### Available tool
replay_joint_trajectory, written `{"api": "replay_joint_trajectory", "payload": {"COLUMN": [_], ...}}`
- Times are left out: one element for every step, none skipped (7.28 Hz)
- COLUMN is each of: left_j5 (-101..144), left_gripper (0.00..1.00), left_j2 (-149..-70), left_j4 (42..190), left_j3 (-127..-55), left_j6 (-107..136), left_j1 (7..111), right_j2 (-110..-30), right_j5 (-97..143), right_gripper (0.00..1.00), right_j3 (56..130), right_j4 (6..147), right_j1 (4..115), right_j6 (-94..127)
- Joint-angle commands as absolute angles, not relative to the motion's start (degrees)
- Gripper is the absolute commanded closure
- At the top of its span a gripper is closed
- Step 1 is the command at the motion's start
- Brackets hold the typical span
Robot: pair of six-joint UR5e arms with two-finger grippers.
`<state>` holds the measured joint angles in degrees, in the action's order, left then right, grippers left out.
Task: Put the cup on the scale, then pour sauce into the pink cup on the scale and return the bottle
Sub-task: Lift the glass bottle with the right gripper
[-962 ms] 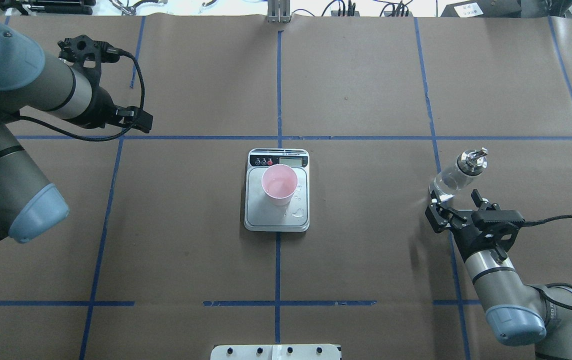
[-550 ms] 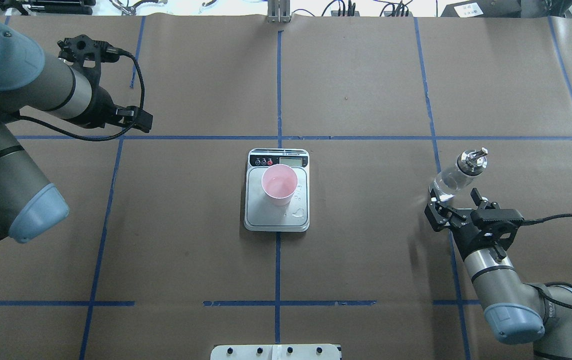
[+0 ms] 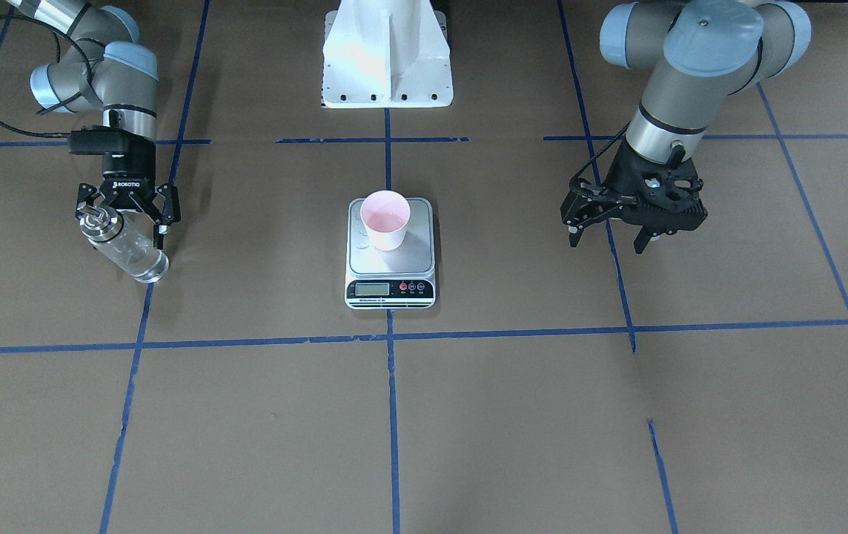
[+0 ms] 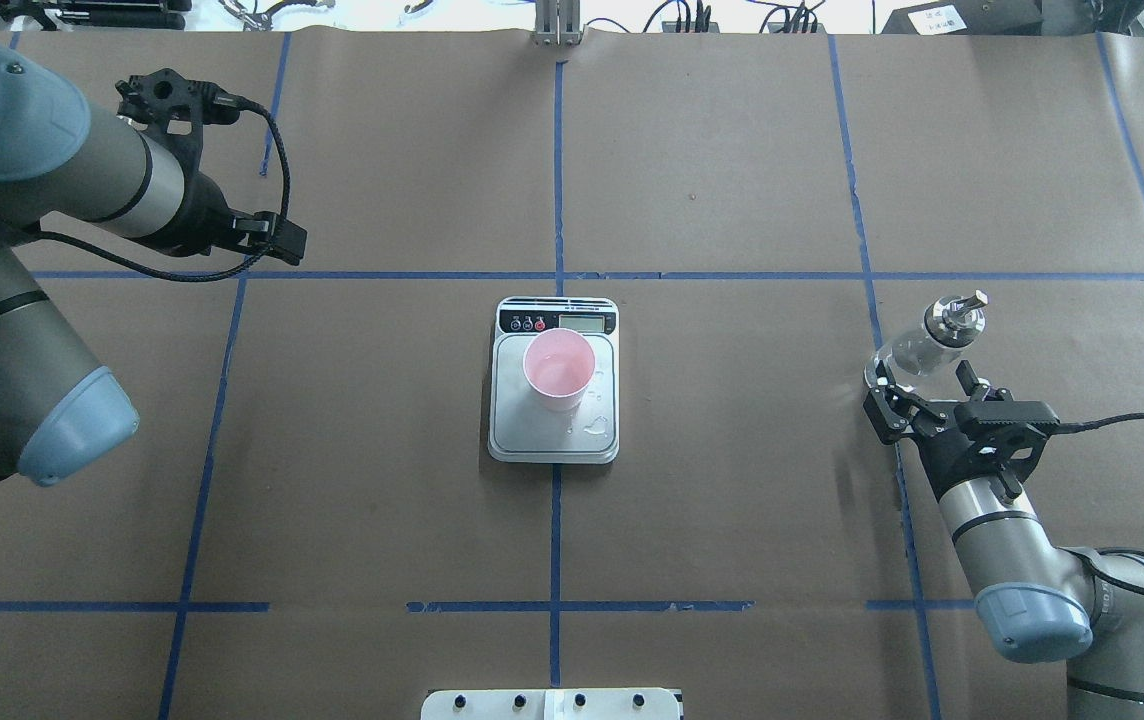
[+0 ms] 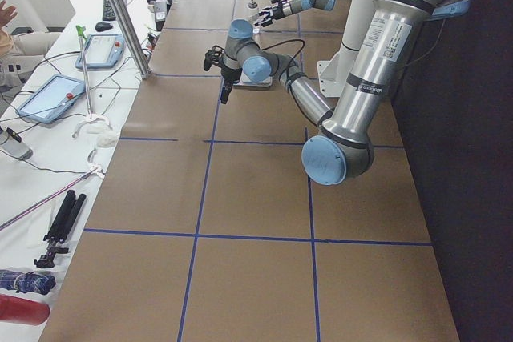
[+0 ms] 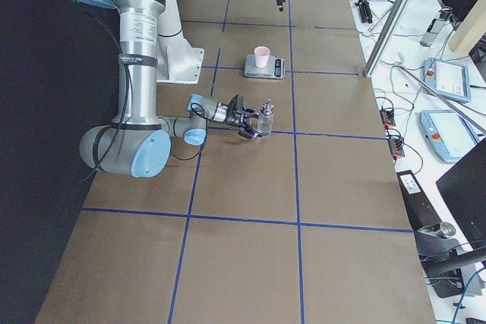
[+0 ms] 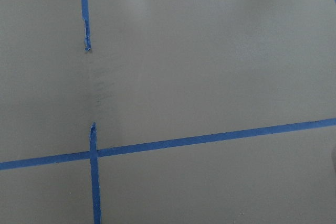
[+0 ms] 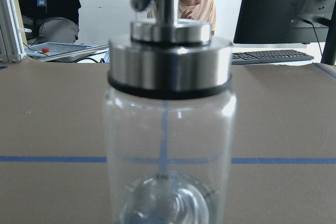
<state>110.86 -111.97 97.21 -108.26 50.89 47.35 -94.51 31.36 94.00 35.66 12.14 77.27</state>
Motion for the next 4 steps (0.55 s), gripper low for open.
{"api": "replay_joint_trajectory", "payload": {"left_j5": [110.8, 110.8, 110.8, 110.8], "left_gripper": [0.00, 0.00, 0.00, 0.00], "left_j2": [-111.9, -111.9, -111.9, -111.9], "left_j4": [97.2, 97.2, 97.2, 97.2], "left_j3": [-108.3, -108.3, -108.3, -108.3], "left_j6": [50.9, 50.9, 50.9, 50.9], "left_j1": [47.4, 47.4, 47.4, 47.4], "right_j2": [-93.1, -92.8, -92.3, -90.9], "right_j5": [31.4, 31.4, 31.5, 31.5], "right_gripper": [0.00, 0.00, 0.00, 0.00], "right_j3": [92.5, 92.3, 91.5, 90.5], "right_j4": [35.4, 35.5, 35.4, 35.4], "right_j1": [12.7, 12.9, 13.4, 14.0], "right_j6": [77.2, 77.1, 77.1, 77.0]}}
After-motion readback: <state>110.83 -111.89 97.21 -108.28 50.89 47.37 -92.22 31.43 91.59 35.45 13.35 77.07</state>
